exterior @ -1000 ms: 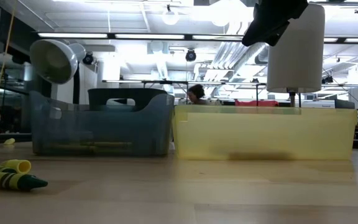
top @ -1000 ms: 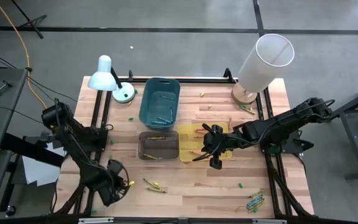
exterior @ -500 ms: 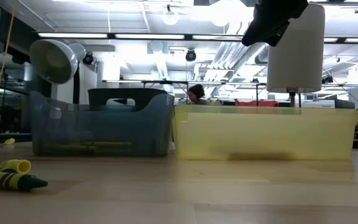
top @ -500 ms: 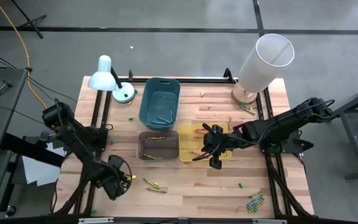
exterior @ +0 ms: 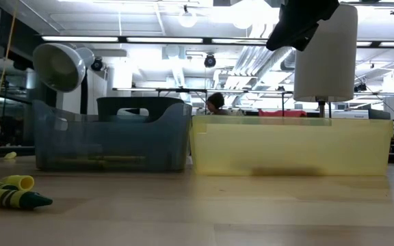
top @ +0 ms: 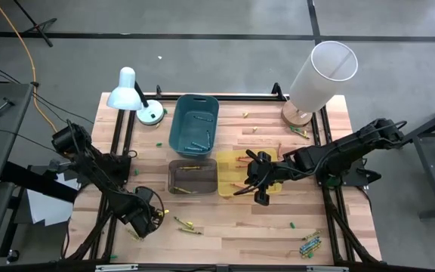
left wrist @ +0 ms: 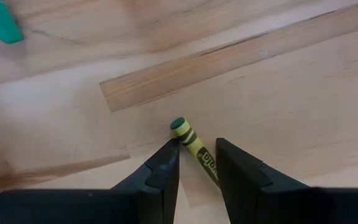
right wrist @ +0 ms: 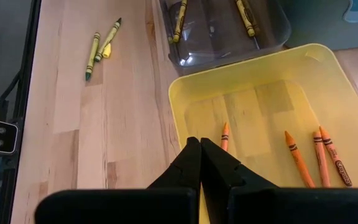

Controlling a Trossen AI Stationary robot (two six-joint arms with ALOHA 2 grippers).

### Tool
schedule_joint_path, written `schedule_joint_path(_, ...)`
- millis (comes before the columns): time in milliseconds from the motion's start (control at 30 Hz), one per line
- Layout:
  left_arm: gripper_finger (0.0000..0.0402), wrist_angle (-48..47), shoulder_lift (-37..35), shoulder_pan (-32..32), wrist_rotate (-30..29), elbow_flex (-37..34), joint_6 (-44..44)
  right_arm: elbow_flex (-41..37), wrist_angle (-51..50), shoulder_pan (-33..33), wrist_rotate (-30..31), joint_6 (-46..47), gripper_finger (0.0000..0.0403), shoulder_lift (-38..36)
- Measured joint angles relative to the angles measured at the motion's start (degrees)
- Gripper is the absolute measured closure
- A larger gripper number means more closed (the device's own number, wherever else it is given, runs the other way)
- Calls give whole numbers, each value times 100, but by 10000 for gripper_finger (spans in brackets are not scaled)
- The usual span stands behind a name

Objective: Sort crayons
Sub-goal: Move the green crayon to the bottom left of the table

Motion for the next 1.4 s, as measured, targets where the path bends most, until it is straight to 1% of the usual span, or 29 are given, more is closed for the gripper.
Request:
schedule_joint_path(267, 315, -18, 0, -9, 4, -4, 116, 0, 0, 0, 0, -11, 402, 0)
schedule_joint_path(333, 332, -32, 0, -47, -17, -4, 208, 0, 0, 0, 0, -11, 402, 0)
schedule_joint_path(433, 383, -54, -17, -130, -130, -5, 396, 0, 0, 0, 0, -13, 402, 0)
schedule_joint_path(500, 393, -13, -73, -186, -219, -6, 531, 0, 0, 0, 0, -15, 402, 0)
schedule_joint_path(633, 399, -139, -380, -297, -434, 22, 868, 0, 0, 0, 0, -4, 402, 0)
schedule_joint_path(800, 400, -572, -1144, -359, -945, 202, 1601, 0, 2, 0, 0, -9, 402, 0)
schedule_joint_path(900, 401, -611, -1659, -317, -1448, 360, 2443, 0, 3, 0, 0, -2, 402, 0)
schedule_joint_path(967, 401, -578, -1899, -207, -1677, 520, 3176, 0, 22, 0, 0, -4, 402, 0)
schedule_joint_path(1033, 401, -567, -2012, -7, -1706, 754, 4056, 0, 24, 0, 0, -9, 402, 0)
schedule_joint_path(1100, 401, -562, -1986, 272, -1591, 1037, 5013, 0, 33, 0, 0, -2, 402, 0)
schedule_joint_path(1167, 401, -563, -1815, 597, -1383, 1345, 5961, 0, 38, 0, 0, -10, 402, 0)
schedule_joint_path(1267, 401, -567, -1304, 1034, -1000, 1848, 7371, 0, 44, 0, 0, -11, 402, 0)
schedule_joint_path(1400, 401, -549, -374, 1241, -531, 2498, 9385, 0, 44, 0, -25, -22, 402, 0)
